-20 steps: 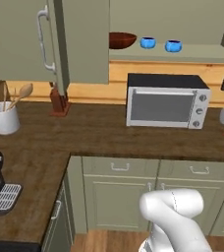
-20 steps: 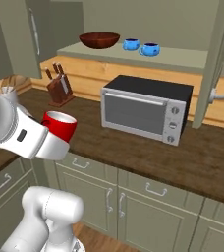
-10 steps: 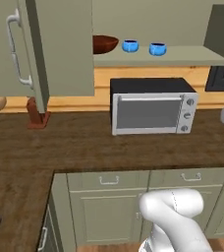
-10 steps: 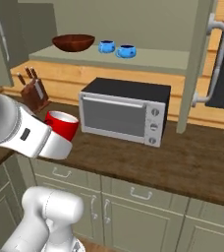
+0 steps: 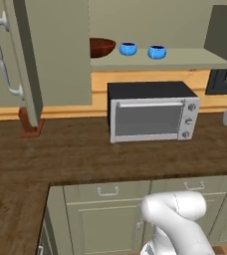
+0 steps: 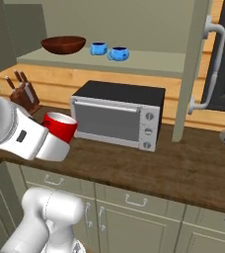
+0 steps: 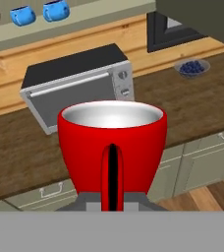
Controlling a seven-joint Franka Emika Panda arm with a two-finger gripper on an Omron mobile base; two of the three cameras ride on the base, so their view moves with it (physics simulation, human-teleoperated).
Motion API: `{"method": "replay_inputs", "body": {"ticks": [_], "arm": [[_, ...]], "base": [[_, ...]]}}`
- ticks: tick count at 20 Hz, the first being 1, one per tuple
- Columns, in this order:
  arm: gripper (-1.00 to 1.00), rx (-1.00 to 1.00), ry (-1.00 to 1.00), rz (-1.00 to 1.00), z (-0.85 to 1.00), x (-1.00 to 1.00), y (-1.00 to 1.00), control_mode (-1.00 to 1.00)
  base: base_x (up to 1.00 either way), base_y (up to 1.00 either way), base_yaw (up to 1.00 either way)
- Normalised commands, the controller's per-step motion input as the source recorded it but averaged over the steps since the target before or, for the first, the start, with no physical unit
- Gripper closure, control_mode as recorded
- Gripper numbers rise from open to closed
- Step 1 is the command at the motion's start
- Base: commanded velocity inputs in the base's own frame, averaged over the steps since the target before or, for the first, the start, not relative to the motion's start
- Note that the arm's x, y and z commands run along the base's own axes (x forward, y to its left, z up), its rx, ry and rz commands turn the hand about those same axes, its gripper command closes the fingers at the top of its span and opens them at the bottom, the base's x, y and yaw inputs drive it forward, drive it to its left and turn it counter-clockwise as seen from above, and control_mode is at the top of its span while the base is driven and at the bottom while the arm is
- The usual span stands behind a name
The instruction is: Gather all objects into one cabinet and sort the glasses and bowls to opposite sides.
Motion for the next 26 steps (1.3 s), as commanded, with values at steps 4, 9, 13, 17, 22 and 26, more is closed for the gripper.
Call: {"method": "replay_inputs", "body": {"ticks": [4,9,13,17,22,26], "arm": [[1.00,0.00,0.00,0.00,0.00,0.00,0.00,1.00],[1.00,0.00,0.00,0.00,0.00,0.00,0.00,1.00],[1.00,0.00,0.00,0.00,0.00,0.00,0.00,1.00],[1.00,0.00,0.00,0.00,0.00,0.00,0.00,1.00],[1.00,0.00,0.00,0.00,0.00,0.00,0.00,1.00],[1.00,0.00,0.00,0.00,0.00,0.00,0.00,1.00]], "base": [[0.43,0.00,0.00],[0.26,0.00,0.00],[0.24,0.00,0.00],[0.27,0.00,0.00],[0.17,0.00,0.00],[0.26,0.00,0.00]]}}
